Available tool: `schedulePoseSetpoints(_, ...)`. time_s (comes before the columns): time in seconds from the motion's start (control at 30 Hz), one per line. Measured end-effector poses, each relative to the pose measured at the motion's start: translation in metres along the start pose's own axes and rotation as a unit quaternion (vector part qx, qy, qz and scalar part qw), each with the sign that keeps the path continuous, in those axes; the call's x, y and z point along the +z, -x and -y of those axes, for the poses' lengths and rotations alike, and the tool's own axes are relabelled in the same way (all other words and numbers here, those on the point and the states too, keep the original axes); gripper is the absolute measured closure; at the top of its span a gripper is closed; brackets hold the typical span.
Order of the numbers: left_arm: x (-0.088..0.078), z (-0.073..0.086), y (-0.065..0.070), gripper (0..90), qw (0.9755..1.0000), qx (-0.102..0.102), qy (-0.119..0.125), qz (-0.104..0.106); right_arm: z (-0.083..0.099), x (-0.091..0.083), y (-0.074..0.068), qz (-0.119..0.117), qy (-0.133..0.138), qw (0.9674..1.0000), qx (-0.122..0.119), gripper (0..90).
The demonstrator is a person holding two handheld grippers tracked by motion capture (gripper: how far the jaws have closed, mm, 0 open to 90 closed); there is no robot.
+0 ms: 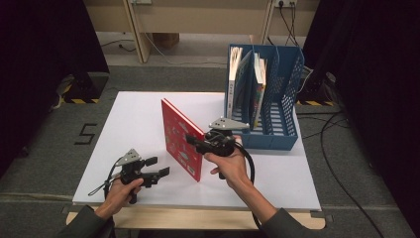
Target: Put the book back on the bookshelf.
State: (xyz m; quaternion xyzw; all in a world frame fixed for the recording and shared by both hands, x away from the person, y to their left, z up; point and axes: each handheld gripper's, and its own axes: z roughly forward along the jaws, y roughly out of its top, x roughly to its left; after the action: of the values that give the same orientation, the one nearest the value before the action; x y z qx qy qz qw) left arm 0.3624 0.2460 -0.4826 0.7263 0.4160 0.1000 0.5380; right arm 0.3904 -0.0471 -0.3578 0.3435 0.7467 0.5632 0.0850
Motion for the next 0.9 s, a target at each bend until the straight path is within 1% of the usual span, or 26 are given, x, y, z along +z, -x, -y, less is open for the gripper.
schedulePoseSetpoints(0.07, 0.0, 0.0, -0.001, 22.8, 1.0, -0.002, -0.001, -0.001, 0.002, 0.001, 0.003, 0.0, 0.006, 1.0, 0.006, 72.5)
schedulePoseSetpoints(0.1, 0.0, 0.0, -0.002, 22.8, 1.0, -0.004, -0.002, -0.001, 0.003, 0.001, 0.005, 0.0, 0.011, 0.9998, 0.016, 73.1)
schedulePoseSetpoints(0.17, 0.0, 0.0, -0.004, 22.7, 0.9999, -0.01, -0.003, -0.002, 0.003, 0.001, 0.009, 0.006, 0.018, 0.9996, 0.021, 74.2)
schedulePoseSetpoints(0.27, -0.001, 0.001, -0.007, 22.7, 0.9998, -0.02, -0.007, -0.004, 0.003, 0.0, 0.02, 0.0, 0.034, 0.9976, 0.061, 75.0)
schedulePoseSetpoints(0.33, -0.001, 0.001, -0.009, 22.7, 0.9996, -0.026, -0.008, -0.003, 0.003, 0.0, 0.029, -0.004, 0.046, 0.9944, 0.095, 74.8)
schedulePoseSetpoints(0.37, -0.001, 0.001, -0.01, 22.7, 0.9995, -0.029, -0.009, -0.004, 0.003, 0.001, 0.032, -0.007, 0.05, 0.9931, 0.106, 74.8)
schedulePoseSetpoints(0.4, -0.001, 0.001, -0.011, 22.7, 0.9994, -0.033, -0.008, -0.004, 0.002, 0.002, 0.035, -0.01, 0.055, 0.9909, 0.123, 74.8)
schedulePoseSetpoints(0.47, -0.003, 0.0, -0.016, 22.7, 0.9989, -0.047, 0.0, -0.007, 0.0, 0.003, 0.042, -0.015, 0.064, 0.9875, 0.144, 74.9)
schedulePoseSetpoints(0.5, -0.004, 0.0, -0.019, 22.7, 0.9986, -0.051, 0.003, -0.008, 0.0, 0.004, 0.045, -0.019, 0.069, 0.9842, 0.162, 74.8)
schedulePoseSetpoints(0.53, -0.006, 0.0, -0.022, 22.8, 0.9981, -0.061, 0.005, -0.011, -0.001, 0.004, 0.047, -0.019, 0.071, 0.9833, 0.166, 74.9)
schedulePoseSetpoints(0.57, -0.007, 0.0, -0.025, 22.8, 0.9975, -0.069, 0.005, -0.013, -0.002, 0.004, 0.048, -0.021, 0.074, 0.9815, 0.175, 74.9)
schedulePoseSetpoints(0.63, -0.008, 0.001, -0.031, 22.9, 0.9964, -0.084, 0.005, -0.013, -0.005, 0.003, 0.049, -0.024, 0.082, 0.9807, 0.176, 74.8)
schedulePoseSetpoints(0.7, -0.009, 0.001, -0.036, 23.1, 0.9948, -0.1, 0.007, -0.016, -0.008, 0.001, 0.051, -0.027, 0.088, 0.979, 0.182, 75.1)
schedulePoseSetpoints(0.73, -0.009, 0.001, -0.037, 23.2, 0.9943, -0.105, 0.008, -0.016, -0.009, 0.0, 0.052, -0.027, 0.09, 0.9774, 0.189, 75.1)
schedulePoseSetpoints(0.8, -0.009, 0.002, -0.04, 23.2, 0.993, -0.117, 0.011, -0.015, -0.01, -0.002, 0.054, -0.027, 0.088, 0.9773, 0.19, 75.3)
schedulePoseSetpoints(0.87, -0.009, 0.002, -0.042, 23.4, 0.9921, -0.124, 0.011, -0.016, -0.011, -0.004, 0.055, -0.026, 0.092, 0.9757, 0.197, 75.1)
schedulePoseSetpoints(0.9, -0.009, 0.002, -0.042, 23.4, 0.9918, -0.126, 0.011, -0.016, -0.013, -0.006, 0.056, -0.026, 0.091, 0.9763, 0.195, 74.9)
